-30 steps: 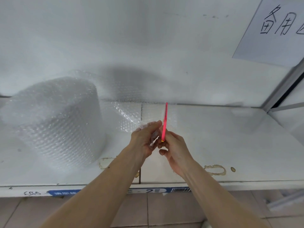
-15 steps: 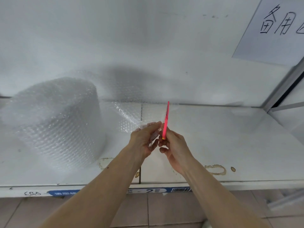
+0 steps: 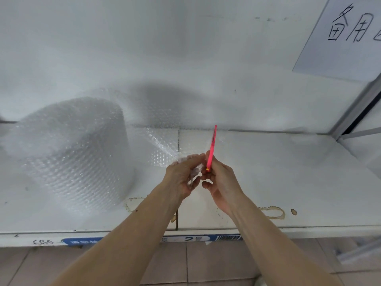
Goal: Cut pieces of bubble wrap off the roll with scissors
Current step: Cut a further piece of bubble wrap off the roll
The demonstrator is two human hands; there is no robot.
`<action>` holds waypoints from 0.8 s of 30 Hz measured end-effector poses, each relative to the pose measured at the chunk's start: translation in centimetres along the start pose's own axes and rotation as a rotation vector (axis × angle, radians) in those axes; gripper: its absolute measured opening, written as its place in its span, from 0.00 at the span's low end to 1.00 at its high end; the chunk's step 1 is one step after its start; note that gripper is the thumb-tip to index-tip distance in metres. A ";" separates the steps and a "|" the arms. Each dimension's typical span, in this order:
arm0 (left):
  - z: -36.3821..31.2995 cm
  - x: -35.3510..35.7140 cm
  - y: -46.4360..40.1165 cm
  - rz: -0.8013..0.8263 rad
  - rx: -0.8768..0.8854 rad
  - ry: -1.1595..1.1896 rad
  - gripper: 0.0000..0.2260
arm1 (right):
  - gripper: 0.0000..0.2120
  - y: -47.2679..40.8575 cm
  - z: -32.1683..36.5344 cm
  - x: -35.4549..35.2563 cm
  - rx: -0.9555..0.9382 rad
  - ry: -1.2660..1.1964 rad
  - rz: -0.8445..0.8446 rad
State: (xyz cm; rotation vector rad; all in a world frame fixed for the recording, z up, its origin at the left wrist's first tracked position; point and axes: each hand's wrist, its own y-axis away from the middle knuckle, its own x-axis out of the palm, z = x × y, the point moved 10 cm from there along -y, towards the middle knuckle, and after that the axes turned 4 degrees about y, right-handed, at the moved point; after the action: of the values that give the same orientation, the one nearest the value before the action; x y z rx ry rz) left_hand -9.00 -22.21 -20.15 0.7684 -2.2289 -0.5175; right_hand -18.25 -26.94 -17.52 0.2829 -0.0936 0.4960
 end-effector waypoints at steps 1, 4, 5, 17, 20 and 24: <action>0.0 0.0 0.1 -0.004 0.000 -0.001 0.25 | 0.17 0.0 0.0 -0.1 -0.002 -0.008 -0.003; -0.1 -0.2 0.3 -0.016 -0.002 0.004 0.24 | 0.15 -0.1 0.1 -0.2 -0.006 -0.031 -0.017; -0.1 -0.1 0.4 -0.015 -0.003 0.004 0.24 | 0.15 -0.1 0.1 -0.1 -0.006 -0.030 -0.018; -0.1 -0.2 0.7 -0.018 -0.016 -0.011 0.11 | 0.16 -0.3 0.4 -0.6 0.009 -0.031 -0.032; -0.1 -0.2 0.7 -0.019 -0.019 -0.016 0.10 | 0.15 -0.3 0.4 -0.5 0.009 -0.028 -0.029; -0.1 -0.2 1.0 -0.025 -0.020 -0.021 0.07 | 0.16 -0.4 0.6 -0.9 0.022 -0.044 -0.053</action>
State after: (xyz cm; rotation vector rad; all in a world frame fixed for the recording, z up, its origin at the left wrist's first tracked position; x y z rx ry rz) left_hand -9.19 -21.35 -19.58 0.7847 -2.2325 -0.5620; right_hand -18.87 -27.87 -17.20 0.3176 -0.1236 0.4388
